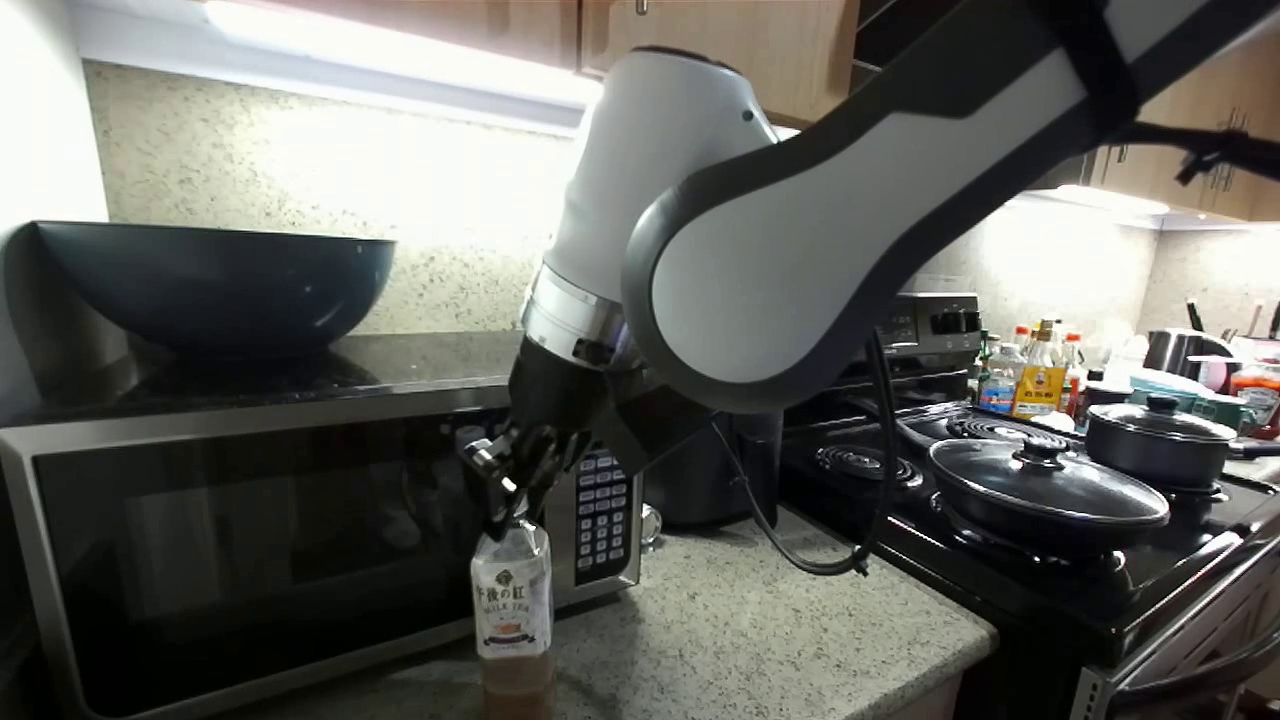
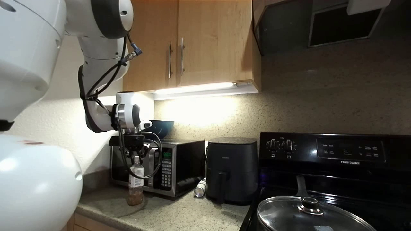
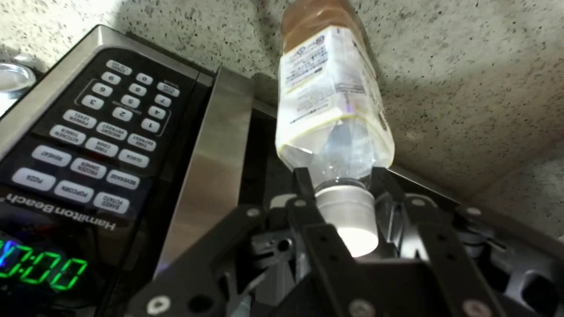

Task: Pick up the bottle and put it on top of the microwave

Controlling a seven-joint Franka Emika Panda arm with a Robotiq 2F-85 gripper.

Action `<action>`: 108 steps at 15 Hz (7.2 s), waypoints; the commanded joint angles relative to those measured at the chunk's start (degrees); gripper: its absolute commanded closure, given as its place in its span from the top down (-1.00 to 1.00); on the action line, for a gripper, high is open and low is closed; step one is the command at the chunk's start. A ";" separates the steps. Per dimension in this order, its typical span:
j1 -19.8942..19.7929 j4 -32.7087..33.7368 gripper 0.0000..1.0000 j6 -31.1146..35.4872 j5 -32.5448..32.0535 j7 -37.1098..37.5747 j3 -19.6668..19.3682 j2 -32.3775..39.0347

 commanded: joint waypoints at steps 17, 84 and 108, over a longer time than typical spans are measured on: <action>-0.22 -2.74 -0.74 -3.76 -2.79 9.40 4.52 -19.53; -1.96 38.84 -0.75 -31.27 -14.51 31.48 -0.59 1.23; 2.26 58.98 0.47 -44.64 -15.28 30.83 -1.85 12.89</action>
